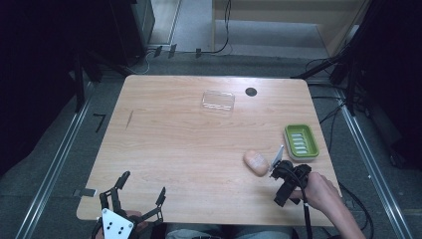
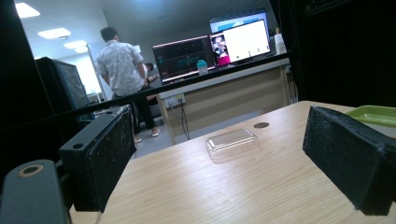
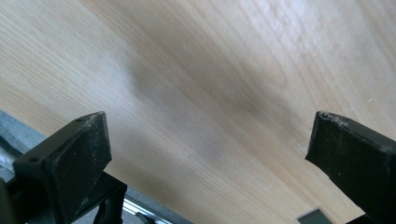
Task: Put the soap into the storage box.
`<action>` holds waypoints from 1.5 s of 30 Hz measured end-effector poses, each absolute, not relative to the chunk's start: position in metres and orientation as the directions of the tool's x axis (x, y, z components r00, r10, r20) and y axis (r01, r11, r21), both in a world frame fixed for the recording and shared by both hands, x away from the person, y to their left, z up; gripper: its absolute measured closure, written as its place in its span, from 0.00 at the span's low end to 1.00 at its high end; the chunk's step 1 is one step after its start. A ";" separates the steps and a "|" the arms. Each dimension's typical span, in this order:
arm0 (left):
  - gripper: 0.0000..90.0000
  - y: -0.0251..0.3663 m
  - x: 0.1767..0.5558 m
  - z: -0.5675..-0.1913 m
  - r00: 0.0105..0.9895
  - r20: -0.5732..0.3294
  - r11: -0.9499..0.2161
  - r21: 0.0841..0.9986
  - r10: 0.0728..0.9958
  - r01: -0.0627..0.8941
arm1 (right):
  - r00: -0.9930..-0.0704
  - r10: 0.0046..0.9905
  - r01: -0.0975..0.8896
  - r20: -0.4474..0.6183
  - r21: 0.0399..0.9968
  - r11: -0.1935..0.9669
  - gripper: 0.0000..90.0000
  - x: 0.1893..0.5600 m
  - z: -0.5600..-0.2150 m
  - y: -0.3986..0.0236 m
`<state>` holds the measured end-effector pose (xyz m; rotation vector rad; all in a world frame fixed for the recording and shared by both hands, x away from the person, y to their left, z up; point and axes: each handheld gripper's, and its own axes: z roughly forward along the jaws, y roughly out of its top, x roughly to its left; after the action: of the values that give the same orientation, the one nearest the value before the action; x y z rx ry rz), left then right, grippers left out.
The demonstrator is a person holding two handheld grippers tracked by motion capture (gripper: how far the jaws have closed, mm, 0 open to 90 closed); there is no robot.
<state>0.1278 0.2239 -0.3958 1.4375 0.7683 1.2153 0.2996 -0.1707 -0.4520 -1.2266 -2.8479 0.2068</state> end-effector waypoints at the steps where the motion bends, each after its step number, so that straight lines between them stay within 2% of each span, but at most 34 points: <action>1: 0.11 0.224 0.128 -0.396 0.277 0.273 -0.240 0.959 0.921 -0.149 | -0.689 0.725 0.720 -0.022 -0.137 0.680 0.00 0.301 -0.452 -0.169; 24: 0.11 0.223 0.128 -0.396 0.277 0.274 -0.241 0.959 0.921 -0.148 | -0.717 0.697 0.692 -0.015 -0.139 0.708 0.00 0.318 -0.440 -0.147; 45: 0.11 0.224 0.128 -0.396 0.278 0.273 -0.240 0.959 0.921 -0.148 | -0.729 0.684 0.678 0.003 -0.131 0.723 0.00 0.347 -0.435 -0.125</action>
<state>0.1282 0.2238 -0.3962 1.4390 0.7671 1.2141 0.3473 -0.1251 -0.4351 -1.1352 -2.8686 0.1865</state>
